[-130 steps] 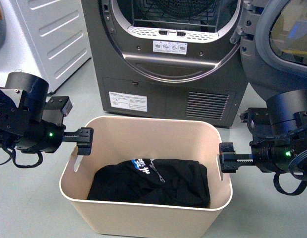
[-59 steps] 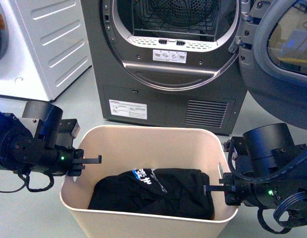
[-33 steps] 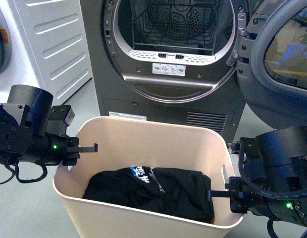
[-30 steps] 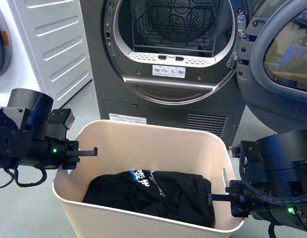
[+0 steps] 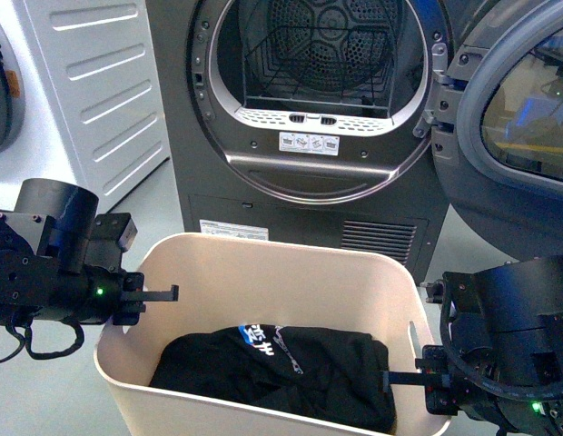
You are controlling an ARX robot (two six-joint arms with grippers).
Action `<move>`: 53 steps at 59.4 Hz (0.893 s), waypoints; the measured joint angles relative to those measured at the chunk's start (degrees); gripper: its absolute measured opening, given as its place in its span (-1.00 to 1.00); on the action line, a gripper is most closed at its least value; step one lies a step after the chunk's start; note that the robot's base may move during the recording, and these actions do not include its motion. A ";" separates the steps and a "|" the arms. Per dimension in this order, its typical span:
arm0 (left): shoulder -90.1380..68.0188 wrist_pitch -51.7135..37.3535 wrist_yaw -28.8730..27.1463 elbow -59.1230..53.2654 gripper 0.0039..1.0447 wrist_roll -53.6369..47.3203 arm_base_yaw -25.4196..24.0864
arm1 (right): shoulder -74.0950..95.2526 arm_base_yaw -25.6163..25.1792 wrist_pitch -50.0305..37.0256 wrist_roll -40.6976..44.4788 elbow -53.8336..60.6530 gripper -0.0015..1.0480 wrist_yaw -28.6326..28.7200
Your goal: Move hamper under clothes hanger
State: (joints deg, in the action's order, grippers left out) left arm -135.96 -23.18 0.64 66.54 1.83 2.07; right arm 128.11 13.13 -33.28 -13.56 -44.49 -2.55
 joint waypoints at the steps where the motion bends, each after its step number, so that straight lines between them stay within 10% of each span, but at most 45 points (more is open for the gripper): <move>1: 0.00 0.00 0.00 0.00 -0.93 0.00 0.00 | 0.00 0.00 0.00 0.00 0.00 -0.95 0.00; 53: 0.39 -0.22 -0.37 -0.13 -0.93 -0.20 0.28 | -0.42 -0.20 0.00 -0.20 0.00 -0.95 0.04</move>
State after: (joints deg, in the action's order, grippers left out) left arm -135.57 -23.40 0.27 66.41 1.63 2.35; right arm 127.70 12.93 -33.28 -13.76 -44.49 -2.50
